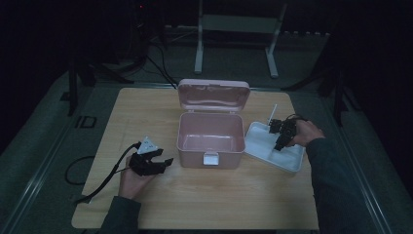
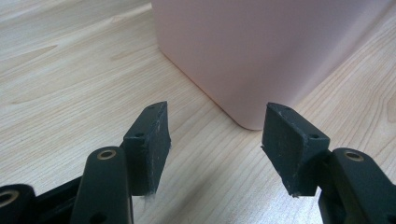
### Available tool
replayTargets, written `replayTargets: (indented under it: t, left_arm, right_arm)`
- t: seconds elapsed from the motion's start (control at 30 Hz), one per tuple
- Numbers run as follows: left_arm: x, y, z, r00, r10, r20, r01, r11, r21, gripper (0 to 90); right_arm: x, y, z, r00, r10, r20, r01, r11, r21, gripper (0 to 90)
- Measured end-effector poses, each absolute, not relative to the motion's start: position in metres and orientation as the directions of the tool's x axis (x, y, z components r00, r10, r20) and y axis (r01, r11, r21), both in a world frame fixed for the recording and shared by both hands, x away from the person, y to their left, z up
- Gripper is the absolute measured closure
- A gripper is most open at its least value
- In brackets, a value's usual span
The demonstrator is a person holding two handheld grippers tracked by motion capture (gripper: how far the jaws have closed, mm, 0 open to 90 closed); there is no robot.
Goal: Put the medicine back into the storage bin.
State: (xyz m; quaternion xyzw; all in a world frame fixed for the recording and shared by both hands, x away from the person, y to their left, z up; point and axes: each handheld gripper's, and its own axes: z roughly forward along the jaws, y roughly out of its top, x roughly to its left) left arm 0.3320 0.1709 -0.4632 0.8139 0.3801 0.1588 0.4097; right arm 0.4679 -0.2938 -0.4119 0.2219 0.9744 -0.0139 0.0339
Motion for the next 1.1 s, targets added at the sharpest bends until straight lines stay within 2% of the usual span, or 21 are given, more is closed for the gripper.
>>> replayTargets:
  t: [0.43, 0.63, 0.87, 1.1]
  left_arm:
    - [0.332, 0.171, -0.464, 0.662, 0.748, -0.052, 0.487, -0.376, 0.788, 41.0]
    - [0.332, 0.171, -0.464, 0.663, 0.747, -0.05, 0.487, -0.379, 0.787, 41.0]
    - [0.332, 0.171, -0.464, 0.664, 0.746, -0.051, 0.486, -0.379, 0.787, 41.0]
    - [0.332, 0.17, -0.464, 0.664, 0.746, -0.051, 0.487, -0.38, 0.787, 41.0]
  right_arm:
    - [0.477, -0.299, -0.433, -0.877, 0.469, -0.109, 0.473, 0.881, -0.02, 63.9]
    - [0.482, -0.298, -0.442, -0.883, 0.463, -0.074, 0.466, 0.885, -0.024, 70.1]
    - [0.482, -0.3, -0.445, -0.903, 0.423, -0.079, 0.425, 0.905, -0.009, 88.0]
    - [0.485, -0.305, -0.446, -0.917, 0.397, -0.033, 0.396, 0.918, 0.013, 88.7]
